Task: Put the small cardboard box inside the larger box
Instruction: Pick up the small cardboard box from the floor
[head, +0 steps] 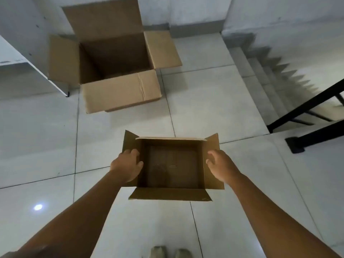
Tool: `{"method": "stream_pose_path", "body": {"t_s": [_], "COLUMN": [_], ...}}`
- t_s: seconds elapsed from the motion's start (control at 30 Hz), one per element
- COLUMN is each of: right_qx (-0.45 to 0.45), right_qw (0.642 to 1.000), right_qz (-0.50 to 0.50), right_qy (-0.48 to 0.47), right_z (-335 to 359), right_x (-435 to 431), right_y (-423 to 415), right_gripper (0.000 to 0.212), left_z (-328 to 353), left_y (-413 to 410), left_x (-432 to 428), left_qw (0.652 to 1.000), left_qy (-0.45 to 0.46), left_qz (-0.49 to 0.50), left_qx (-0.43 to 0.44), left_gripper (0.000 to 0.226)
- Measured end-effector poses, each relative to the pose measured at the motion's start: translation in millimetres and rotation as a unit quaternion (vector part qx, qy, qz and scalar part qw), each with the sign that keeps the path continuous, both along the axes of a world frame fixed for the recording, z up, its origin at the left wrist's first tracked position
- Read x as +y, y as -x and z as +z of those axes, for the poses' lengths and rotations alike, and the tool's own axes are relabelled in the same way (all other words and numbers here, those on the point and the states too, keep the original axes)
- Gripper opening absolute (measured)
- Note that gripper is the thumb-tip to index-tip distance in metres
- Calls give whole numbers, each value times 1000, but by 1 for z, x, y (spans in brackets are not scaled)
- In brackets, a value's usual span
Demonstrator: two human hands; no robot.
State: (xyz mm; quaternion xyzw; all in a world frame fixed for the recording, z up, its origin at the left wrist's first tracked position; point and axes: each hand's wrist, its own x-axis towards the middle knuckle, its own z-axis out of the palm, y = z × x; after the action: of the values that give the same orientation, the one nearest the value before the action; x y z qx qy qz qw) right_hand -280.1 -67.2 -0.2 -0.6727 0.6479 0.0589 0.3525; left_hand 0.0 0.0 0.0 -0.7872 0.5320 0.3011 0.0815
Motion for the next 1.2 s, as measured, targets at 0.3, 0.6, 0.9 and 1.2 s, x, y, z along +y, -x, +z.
{"method": "stream_pose_path", "body": {"t_s": [0.3,0.6,0.9,1.2], "right_qx": [-3,-37,-50,-39], "right_qw": [988,968,963,965], "right_qz": [-138,-245,-262,-232], "right_qy": [70,-33,36,117], "right_z": [-93,-140,-137,-34], "right_x": [-13,-9,-3,-5], "right_y": [31,37,26,40], "right_gripper": [62,52,38,39], "left_z": [-90,-137,-137,-28], "left_y": [-18,-37,-24,-6], "left_x": [-3,9,14,12], "left_qw": [987,943,943,943], "left_qy": [69,130,136,211], "left_qz": [136,306,295,245], "left_qx": [-53,27,77,77], "left_gripper": [75,51,47,52]}}
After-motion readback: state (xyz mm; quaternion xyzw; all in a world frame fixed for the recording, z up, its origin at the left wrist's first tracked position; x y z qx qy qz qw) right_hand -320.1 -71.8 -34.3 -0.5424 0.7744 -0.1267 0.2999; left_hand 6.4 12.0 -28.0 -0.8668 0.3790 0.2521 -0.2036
